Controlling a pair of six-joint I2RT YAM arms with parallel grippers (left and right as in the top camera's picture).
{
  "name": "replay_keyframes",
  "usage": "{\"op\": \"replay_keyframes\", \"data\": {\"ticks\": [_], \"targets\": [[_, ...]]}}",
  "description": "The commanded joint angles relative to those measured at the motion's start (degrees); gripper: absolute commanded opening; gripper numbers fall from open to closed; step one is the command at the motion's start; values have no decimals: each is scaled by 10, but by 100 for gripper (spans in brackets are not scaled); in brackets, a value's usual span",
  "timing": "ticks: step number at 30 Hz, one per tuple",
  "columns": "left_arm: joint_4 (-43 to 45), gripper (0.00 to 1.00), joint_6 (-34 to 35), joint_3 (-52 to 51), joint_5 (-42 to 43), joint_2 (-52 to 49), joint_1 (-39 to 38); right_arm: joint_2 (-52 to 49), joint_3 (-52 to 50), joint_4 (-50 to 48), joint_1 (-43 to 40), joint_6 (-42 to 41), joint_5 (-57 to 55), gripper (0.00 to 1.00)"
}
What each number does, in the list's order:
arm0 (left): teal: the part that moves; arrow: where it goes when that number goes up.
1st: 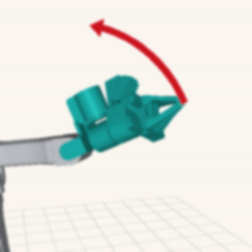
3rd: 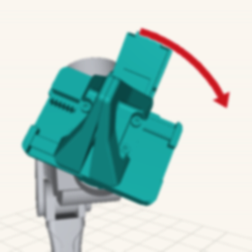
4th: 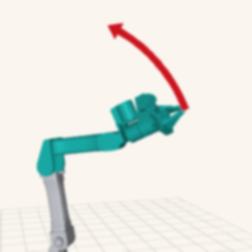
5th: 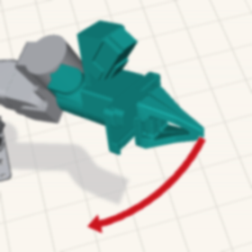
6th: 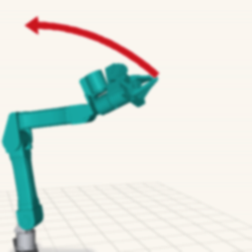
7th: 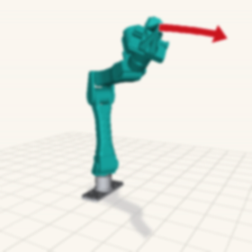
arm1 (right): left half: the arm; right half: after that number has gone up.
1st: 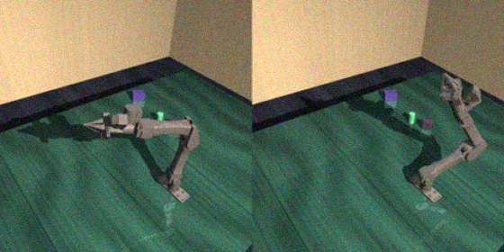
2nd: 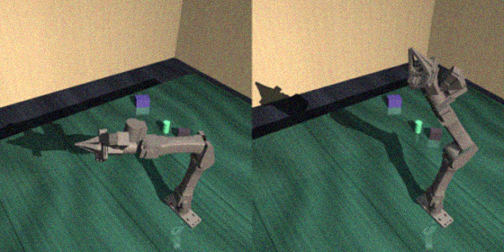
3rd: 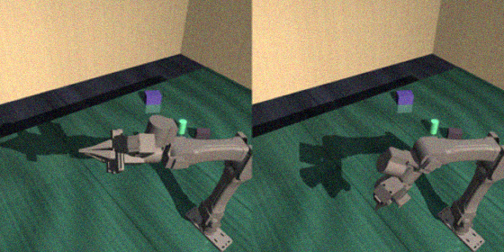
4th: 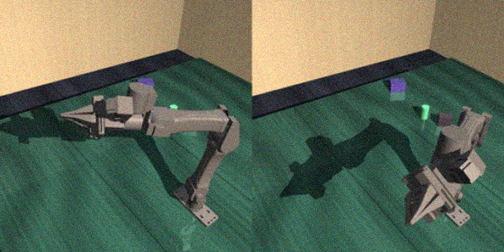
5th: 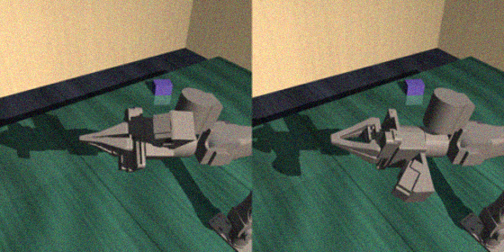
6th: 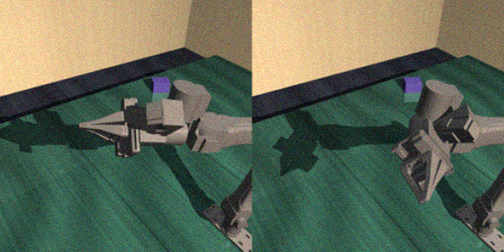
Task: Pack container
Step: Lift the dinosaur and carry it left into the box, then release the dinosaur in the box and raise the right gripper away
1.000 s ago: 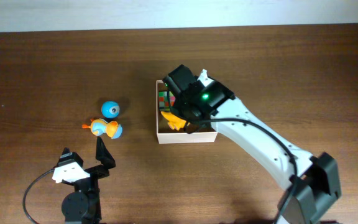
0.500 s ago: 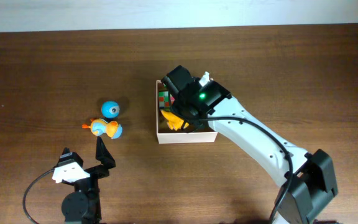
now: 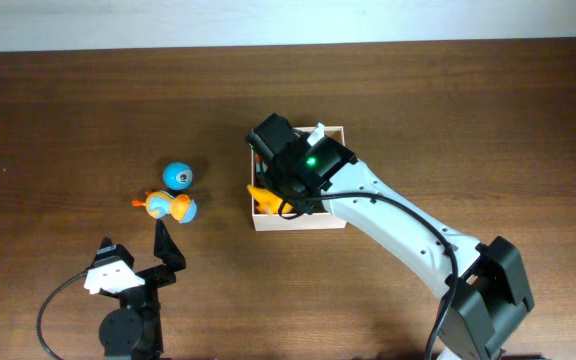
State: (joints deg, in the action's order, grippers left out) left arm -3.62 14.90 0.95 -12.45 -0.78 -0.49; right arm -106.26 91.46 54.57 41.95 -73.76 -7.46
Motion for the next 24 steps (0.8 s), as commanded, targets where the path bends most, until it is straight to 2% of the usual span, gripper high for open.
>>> {"op": "replay_keyframes", "data": {"ticks": [1,10,13,16,18,24], "targets": [[1,99,-9,-4,-4,4,3,-3,10,0,5,-6,-2,42],[1,99,-9,-4,-4,4,3,-2,10,0,5,24,4,40],[1,99,-9,-4,-4,4,3,-1,17,0,3,69,11,38],[1,99,-9,-4,-4,4,3,8,42,1,3,154,14,39],[1,99,-9,-4,-4,4,3,21,71,23,3,205,3,42],[1,99,-9,-4,-4,4,3,67,164,150,-46,242,-93,50]]}}
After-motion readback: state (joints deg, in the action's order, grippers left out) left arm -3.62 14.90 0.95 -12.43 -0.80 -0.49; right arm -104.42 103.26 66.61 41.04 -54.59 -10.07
